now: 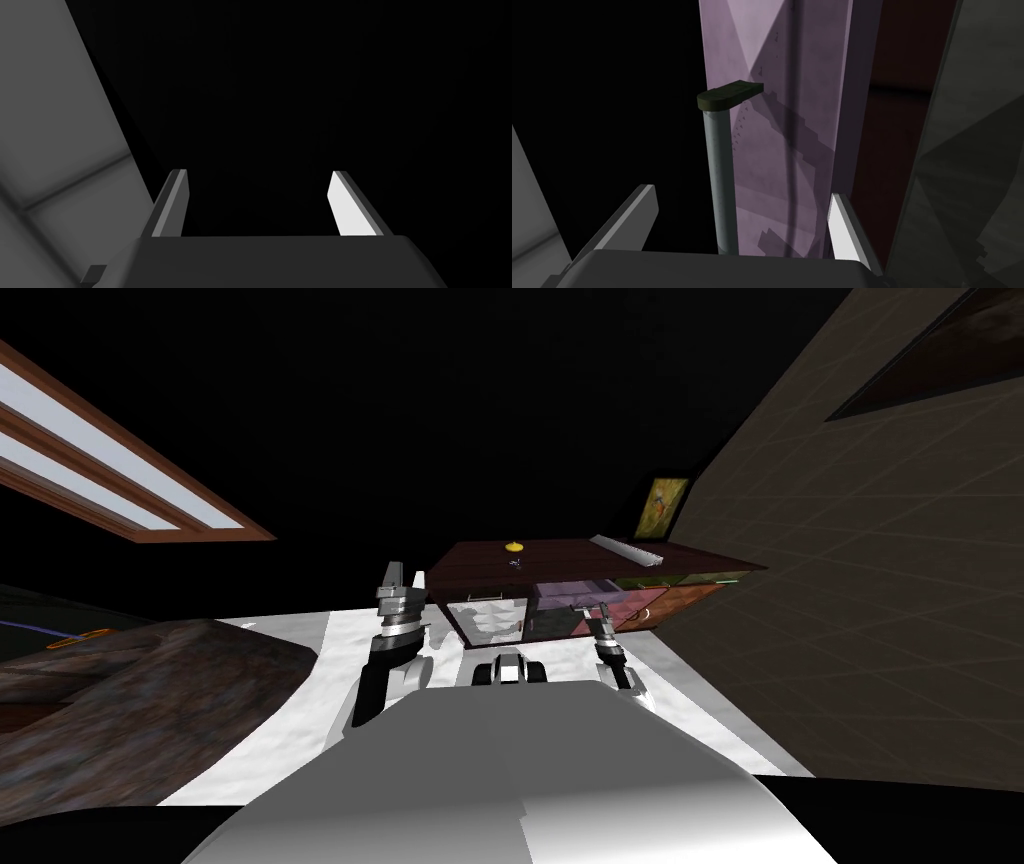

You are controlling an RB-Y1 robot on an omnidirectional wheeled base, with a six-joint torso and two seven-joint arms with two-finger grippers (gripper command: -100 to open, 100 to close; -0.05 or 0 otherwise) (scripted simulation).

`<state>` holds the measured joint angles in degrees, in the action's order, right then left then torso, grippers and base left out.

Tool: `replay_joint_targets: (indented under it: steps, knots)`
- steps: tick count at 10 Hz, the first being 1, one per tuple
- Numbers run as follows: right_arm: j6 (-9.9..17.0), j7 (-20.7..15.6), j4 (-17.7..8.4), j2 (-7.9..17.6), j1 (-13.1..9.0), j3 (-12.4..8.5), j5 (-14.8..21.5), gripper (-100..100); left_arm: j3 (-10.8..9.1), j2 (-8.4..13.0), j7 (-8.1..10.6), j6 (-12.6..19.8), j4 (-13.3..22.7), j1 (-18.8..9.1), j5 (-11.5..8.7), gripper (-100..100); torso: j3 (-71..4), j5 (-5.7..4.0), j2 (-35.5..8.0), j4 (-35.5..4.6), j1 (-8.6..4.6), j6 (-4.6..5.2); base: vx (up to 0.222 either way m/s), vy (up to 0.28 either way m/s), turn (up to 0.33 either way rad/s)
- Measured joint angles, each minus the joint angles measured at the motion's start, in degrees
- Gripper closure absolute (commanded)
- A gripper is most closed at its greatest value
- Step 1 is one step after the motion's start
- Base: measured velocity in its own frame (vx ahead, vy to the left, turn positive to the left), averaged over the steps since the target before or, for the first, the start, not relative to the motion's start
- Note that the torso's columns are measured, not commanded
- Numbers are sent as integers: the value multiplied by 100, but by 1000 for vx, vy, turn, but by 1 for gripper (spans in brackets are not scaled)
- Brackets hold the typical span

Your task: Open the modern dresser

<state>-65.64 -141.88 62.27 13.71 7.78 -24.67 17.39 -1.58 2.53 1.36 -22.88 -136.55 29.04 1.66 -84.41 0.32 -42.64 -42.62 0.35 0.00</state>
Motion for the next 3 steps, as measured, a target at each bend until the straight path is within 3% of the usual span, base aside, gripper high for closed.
replay_joint_targets:
  steps: [3]
  knots:
    - [34, -3, -35, -8, 29, 3, 9, 0, 0, 0, 0, 0, 0, 0, 0, 0, -11, -18, 23, 20, -18, -2, 0, 0, 0]
